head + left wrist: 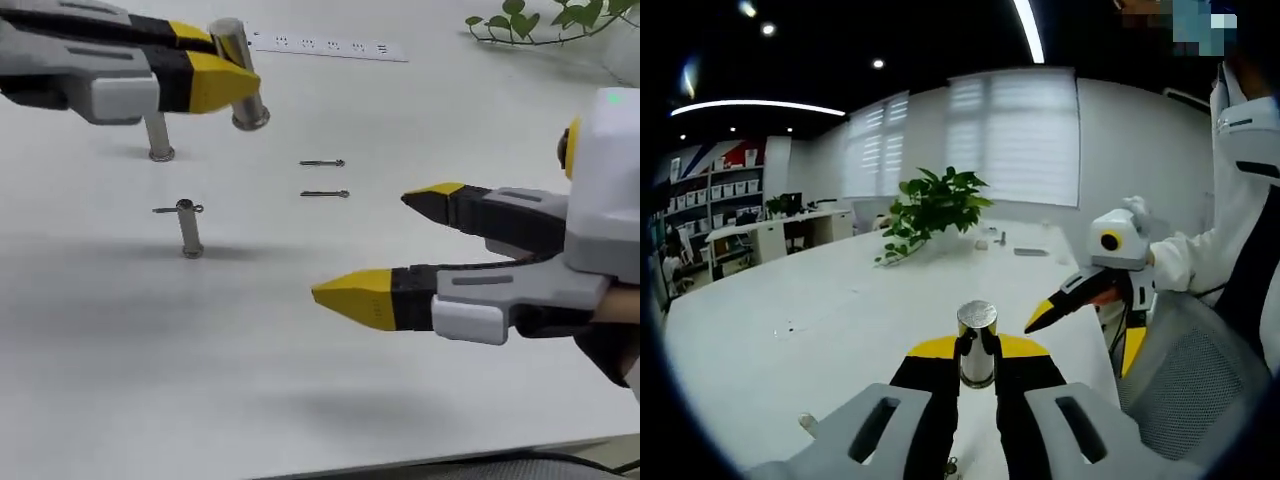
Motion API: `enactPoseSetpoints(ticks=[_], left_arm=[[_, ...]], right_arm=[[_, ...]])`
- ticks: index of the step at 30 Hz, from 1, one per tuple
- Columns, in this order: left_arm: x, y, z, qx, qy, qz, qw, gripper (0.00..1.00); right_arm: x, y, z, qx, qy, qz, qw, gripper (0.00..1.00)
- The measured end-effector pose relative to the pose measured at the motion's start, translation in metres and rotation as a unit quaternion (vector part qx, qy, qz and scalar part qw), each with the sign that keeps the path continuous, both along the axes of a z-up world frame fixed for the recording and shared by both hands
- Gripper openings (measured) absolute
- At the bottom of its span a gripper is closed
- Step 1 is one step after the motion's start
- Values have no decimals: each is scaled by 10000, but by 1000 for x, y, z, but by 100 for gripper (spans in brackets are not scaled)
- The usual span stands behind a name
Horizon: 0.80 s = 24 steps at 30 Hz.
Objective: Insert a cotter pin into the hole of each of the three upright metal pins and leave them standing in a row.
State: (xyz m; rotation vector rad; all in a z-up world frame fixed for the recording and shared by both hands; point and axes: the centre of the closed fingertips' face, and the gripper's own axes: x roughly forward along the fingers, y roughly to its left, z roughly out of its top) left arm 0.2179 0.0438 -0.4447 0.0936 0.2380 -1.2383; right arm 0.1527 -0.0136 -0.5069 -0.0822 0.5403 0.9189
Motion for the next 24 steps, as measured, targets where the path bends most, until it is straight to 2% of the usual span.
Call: enactPoseSetpoints(ticks=[2, 4, 7, 13, 15, 17, 21, 24], left_arm=[[-5, -6, -6, 12, 24, -67, 10000, 9], [-11, -14, -14, 21, 123, -129, 9998, 9], [-20, -23, -26, 215, 148, -215, 9994, 9], [-35, -34, -45, 386, 247, -372, 9983, 9], [-41, -37, -50, 534, 188, -462, 9973, 9], [-45, -39, -54, 674, 57, -489, 9965, 9], [-47, -38, -64, 749, 129, -582, 9954, 9], [-56, -45, -70, 851, 172, -640, 9942, 9]], right_arm=[[-2, -2, 0, 13, 0, -34, 10000, 80], [-2, -5, 0, 35, 5, -49, 10000, 80], [-5, -7, 1, 47, -16, -77, 10000, 80], [-8, -6, 3, 54, -61, -92, 9999, 79], [-7, -6, 3, 84, -65, -125, 9999, 80], [-8, -6, 4, 97, -65, -122, 9999, 81], [-11, -5, 4, 120, -56, -73, 9999, 81], [-12, -4, 2, 113, -52, -45, 9999, 80]])
